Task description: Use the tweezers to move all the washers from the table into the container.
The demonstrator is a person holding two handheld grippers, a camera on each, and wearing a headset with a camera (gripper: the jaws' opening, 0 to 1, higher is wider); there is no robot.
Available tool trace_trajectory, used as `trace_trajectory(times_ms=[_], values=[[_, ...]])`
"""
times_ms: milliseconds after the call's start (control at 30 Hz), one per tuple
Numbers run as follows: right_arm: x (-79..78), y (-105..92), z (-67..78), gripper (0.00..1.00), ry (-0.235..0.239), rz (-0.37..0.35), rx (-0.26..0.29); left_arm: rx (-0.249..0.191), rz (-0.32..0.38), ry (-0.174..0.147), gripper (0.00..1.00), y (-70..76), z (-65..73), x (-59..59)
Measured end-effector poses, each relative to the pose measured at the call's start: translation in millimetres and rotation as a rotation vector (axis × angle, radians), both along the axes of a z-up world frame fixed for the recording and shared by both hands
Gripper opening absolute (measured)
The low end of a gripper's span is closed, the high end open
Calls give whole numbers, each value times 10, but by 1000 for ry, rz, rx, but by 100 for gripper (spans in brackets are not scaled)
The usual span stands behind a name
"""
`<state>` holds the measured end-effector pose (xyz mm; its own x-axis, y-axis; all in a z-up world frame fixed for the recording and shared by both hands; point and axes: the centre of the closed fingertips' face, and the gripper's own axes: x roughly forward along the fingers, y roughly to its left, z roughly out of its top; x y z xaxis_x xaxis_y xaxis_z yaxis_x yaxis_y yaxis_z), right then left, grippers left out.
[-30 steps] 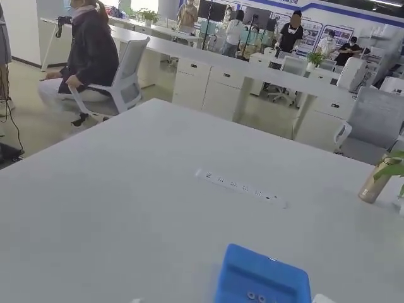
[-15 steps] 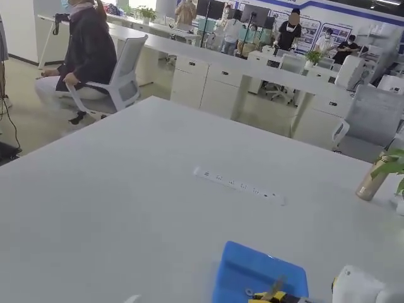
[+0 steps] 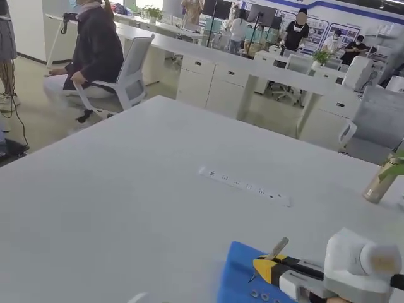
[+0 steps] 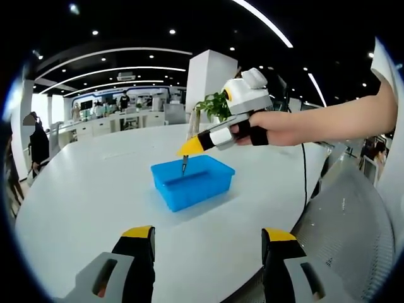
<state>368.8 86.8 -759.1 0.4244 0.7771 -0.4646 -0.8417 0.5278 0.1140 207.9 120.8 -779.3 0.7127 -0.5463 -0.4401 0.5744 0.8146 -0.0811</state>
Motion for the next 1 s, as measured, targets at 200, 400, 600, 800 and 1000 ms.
trace_trajectory(times_ms=[200, 400, 600, 800, 1000], values=[[169, -40, -214, 3, 45, -35, -25, -1, 2, 4, 69, 0, -7, 2], [166, -76, -245, 3, 60, -50, -29, 1, 2, 9, 68, 2, -25, 11], [178, -151, -237, 3, 61, -55, -14, 1, -3, 14, 68, -5, -31, 7], [69, -162, -154, 3, 41, -43, 6, 2, -5, 27, 68, -7, -49, -4], [-50, -216, -85, 3, 3, -17, -8, -3, -30, 39, 64, -45, -59, -35]])
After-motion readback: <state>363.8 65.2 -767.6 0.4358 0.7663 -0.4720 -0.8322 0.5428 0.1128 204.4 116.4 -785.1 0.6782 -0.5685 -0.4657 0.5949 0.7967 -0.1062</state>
